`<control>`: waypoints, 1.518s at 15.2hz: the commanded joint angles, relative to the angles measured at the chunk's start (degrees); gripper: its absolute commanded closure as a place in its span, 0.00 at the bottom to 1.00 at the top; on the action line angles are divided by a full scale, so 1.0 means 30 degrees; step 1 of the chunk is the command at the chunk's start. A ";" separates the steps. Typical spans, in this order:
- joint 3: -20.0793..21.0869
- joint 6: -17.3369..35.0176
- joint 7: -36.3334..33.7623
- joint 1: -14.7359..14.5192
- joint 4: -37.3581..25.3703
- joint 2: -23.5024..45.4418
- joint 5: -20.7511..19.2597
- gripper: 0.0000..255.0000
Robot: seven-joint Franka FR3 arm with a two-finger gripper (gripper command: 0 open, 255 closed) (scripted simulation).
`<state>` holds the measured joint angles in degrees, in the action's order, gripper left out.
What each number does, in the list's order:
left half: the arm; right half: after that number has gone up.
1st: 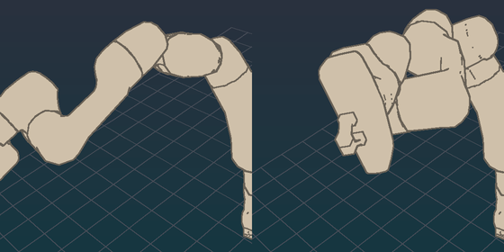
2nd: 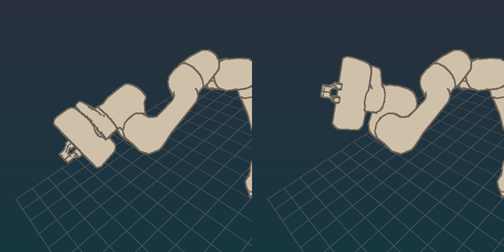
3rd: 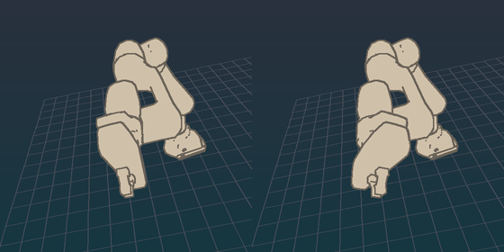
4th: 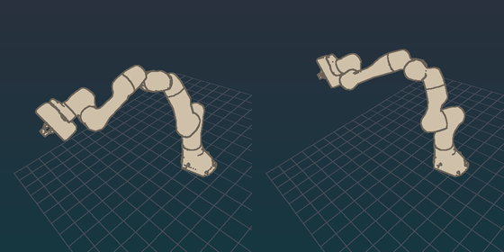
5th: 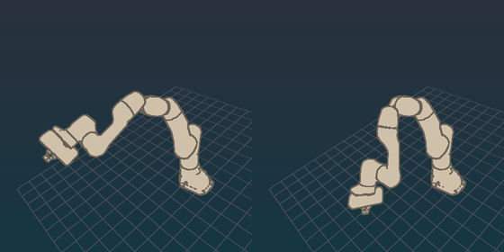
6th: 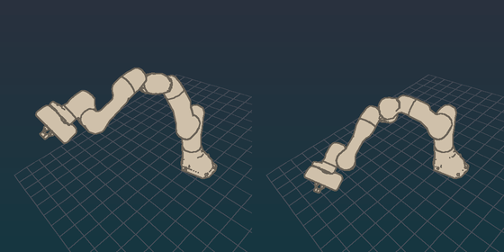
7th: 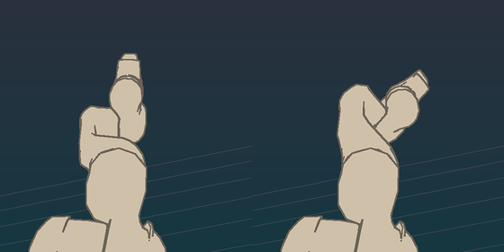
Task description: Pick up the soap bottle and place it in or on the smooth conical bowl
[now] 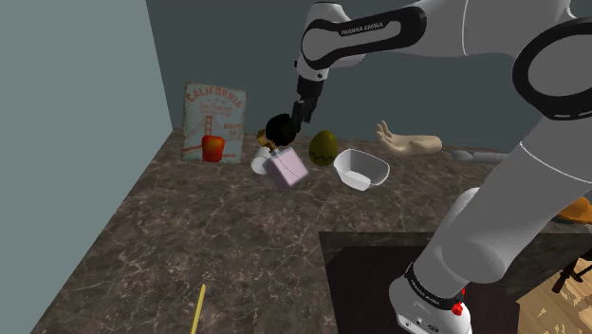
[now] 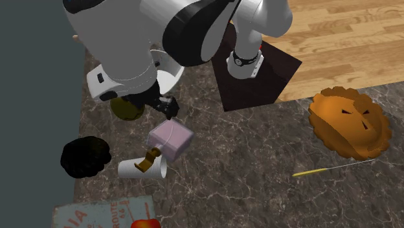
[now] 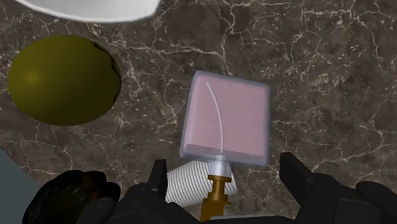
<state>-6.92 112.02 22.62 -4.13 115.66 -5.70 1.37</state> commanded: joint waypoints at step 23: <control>0.0517 0.5222 0.1631 -0.0304 -0.2828 0.6840 0.2166 0.00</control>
<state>-5.37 127.68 27.51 -5.04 107.19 14.81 7.87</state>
